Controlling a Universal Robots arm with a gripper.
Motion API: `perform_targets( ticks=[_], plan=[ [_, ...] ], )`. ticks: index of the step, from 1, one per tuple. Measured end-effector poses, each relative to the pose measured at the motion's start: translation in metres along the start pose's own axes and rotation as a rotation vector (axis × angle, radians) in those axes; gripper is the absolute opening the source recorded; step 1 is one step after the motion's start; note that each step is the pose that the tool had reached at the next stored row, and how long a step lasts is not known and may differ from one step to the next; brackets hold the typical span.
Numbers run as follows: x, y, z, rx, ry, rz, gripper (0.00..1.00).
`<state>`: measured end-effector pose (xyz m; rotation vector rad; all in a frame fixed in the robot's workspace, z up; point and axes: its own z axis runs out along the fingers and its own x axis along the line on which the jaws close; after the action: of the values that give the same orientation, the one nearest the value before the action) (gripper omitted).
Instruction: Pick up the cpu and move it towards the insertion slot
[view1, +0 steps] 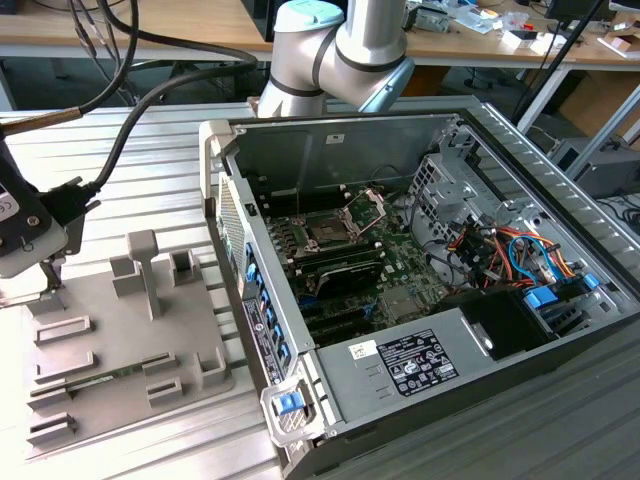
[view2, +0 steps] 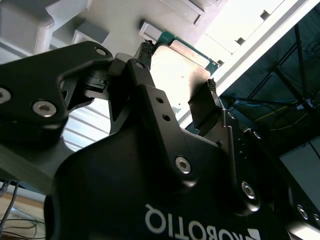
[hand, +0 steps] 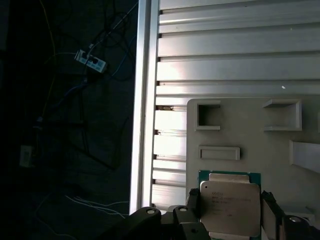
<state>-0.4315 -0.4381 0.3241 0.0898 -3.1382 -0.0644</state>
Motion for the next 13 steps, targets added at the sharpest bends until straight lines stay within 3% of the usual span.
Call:
perform_targets(
  ticks=[13],
  plan=[
    [0.0000,0.0001,-0.0038,0.0000,0.0001,0.000,0.55]
  ],
)
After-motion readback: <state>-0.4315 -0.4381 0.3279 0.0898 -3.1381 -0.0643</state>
